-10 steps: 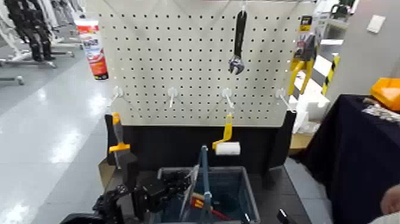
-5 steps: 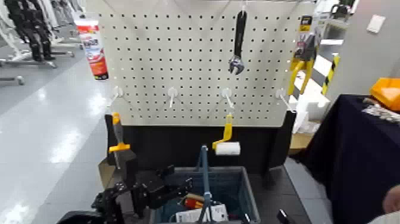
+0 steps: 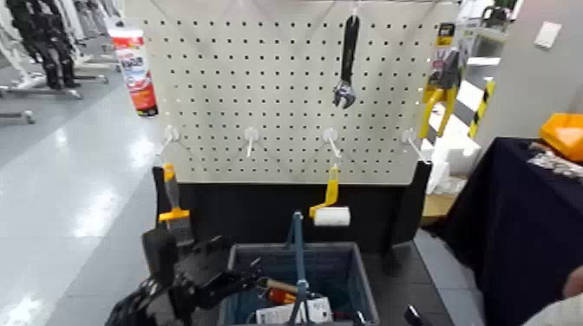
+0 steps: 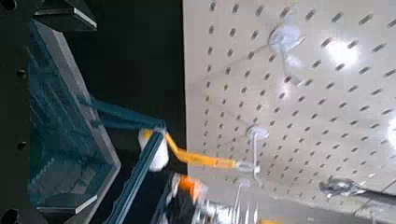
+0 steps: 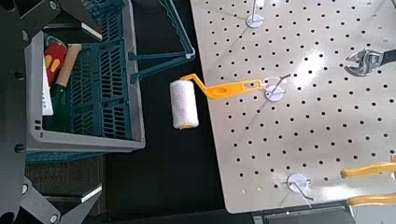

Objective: Put the blue scissors into the crate.

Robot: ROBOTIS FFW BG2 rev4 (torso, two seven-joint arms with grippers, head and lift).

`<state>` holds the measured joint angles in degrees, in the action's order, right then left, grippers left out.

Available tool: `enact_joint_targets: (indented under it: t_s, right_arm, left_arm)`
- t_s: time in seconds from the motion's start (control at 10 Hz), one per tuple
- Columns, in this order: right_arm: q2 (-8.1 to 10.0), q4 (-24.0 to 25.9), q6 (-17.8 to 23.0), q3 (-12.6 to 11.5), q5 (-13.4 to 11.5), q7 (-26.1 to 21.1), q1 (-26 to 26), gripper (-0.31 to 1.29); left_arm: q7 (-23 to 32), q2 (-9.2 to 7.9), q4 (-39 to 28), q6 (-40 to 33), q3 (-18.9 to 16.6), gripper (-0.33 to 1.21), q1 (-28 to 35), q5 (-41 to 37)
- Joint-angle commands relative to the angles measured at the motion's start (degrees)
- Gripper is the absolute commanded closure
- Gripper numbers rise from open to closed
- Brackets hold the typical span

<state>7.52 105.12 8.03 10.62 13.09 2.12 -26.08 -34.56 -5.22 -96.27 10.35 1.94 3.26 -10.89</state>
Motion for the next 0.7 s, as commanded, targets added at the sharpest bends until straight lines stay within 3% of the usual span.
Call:
enact_joint_targets:
  t_s: [0.1,0.2,0.4,0.5,0.7]
  right_arm:
    - [-0.14,0.26,0.23,-0.68,-0.44,-0.01,-0.73,0.18]
    - [0.04,0.35,0.5,-0.68,-0.52,-0.01,-0.99,0.18]
    - [0.04,0.43,2.52,-0.86,-1.67,-0.1,-1.43,0.17]
    - [0.04,0.61,3.66,-1.04,-3.16,-0.36,-1.78,0.17]
    - [-0.31,1.66,2.78,-1.48,-4.3,-0.8,-2.4,0.17]
  left_arm:
    - [11.98,3.81,-7.96,-8.42,-1.94,0.07,12.65,2.8]
    - [16.37,5.48,-10.16,-10.97,-2.03,0.08,16.52,5.79]
    - [21.47,7.24,-10.16,-16.06,-1.06,0.08,21.61,6.67]
    - [25.95,7.33,-10.07,-19.14,-0.62,0.09,23.81,6.49]
    - [28.06,6.8,-9.99,-20.63,-0.01,0.11,24.69,6.58]
